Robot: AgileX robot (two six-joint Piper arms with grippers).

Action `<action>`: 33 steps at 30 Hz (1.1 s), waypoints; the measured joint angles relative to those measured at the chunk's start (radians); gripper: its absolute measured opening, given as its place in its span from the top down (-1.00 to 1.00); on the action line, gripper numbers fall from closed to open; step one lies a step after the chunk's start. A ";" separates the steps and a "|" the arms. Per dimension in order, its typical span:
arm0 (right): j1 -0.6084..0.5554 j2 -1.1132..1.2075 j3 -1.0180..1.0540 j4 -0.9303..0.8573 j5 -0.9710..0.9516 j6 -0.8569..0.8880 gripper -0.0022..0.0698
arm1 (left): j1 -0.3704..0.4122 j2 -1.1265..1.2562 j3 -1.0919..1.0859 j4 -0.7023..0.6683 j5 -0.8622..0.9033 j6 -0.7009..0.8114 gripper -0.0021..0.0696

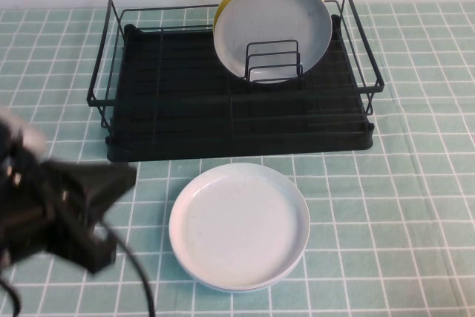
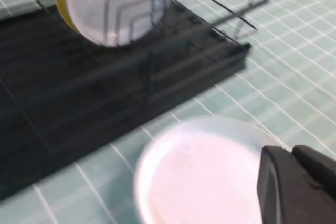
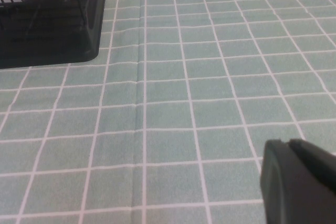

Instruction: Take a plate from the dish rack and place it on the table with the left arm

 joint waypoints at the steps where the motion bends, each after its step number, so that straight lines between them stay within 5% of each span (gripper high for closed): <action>1: 0.000 0.000 0.000 0.000 0.000 0.000 0.99 | 0.000 -0.031 0.025 0.000 0.021 -0.009 0.94; 13: 0.000 0.000 0.000 0.000 0.000 0.000 0.99 | 0.000 -0.204 0.116 0.096 0.138 -0.035 0.94; 19: 0.000 0.000 0.000 0.000 0.000 0.000 0.99 | 0.000 -0.256 0.178 0.127 -0.057 -0.180 0.94; 27: 0.000 0.000 0.000 0.000 0.000 0.000 0.99 | 0.002 -0.538 0.415 0.695 -0.268 -0.926 0.94; 33: 0.000 0.000 0.000 0.000 0.000 0.000 0.99 | 0.102 -0.792 0.577 0.942 -0.270 -1.076 0.94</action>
